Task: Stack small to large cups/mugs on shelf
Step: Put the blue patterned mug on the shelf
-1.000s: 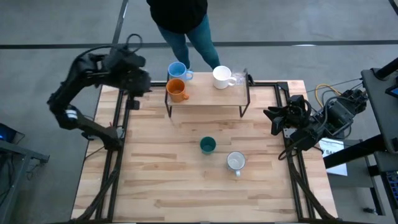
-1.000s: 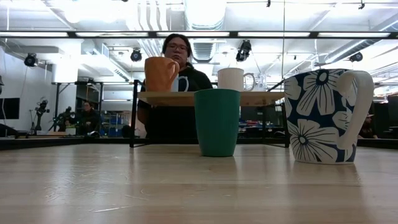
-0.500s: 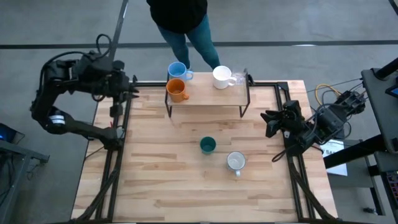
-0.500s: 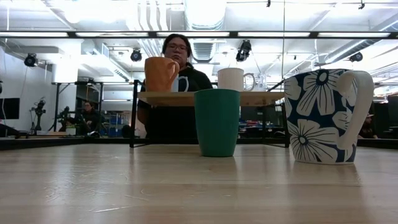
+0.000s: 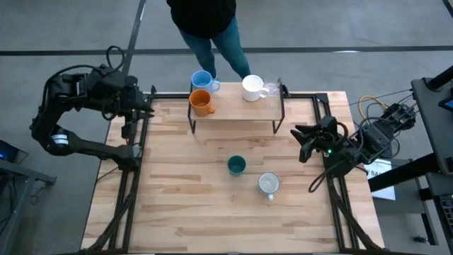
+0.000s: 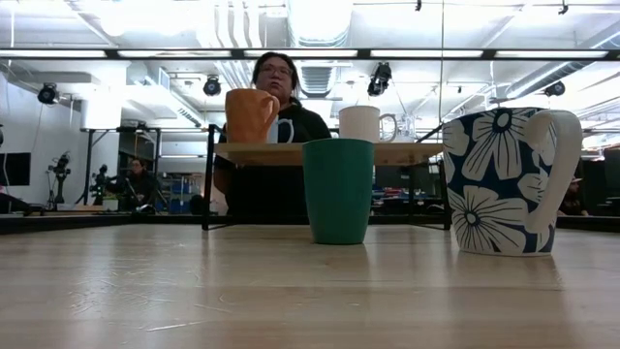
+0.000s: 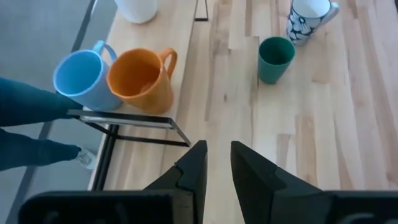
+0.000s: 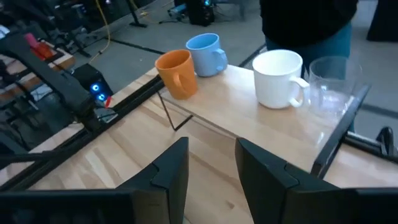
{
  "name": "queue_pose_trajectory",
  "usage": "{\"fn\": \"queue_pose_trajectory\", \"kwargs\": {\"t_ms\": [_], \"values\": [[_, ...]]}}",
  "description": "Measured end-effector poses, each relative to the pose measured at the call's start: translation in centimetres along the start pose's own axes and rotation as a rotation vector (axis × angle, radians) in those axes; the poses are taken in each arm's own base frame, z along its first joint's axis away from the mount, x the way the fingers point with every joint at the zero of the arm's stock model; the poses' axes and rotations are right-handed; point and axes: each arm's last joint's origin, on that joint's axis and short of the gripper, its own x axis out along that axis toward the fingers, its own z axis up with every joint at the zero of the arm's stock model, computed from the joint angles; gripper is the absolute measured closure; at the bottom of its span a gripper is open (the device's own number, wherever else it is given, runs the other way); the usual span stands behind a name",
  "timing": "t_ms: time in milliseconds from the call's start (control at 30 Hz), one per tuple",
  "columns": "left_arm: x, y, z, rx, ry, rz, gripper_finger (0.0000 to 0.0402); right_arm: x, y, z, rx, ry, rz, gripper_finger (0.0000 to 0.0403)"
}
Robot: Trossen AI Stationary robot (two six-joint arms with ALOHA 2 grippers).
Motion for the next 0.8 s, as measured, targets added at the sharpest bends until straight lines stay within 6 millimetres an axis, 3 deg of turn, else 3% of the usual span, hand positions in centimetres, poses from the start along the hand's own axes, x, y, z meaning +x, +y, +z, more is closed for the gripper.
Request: {"fn": "queue_pose_trajectory", "kwargs": {"t_ms": [800], "values": [[0.5,-0.4,-1.3,-0.015,0.025,-0.040,0.0344,0.5,1.2,-0.6,0.006,0.021,0.011,0.0272]]}}
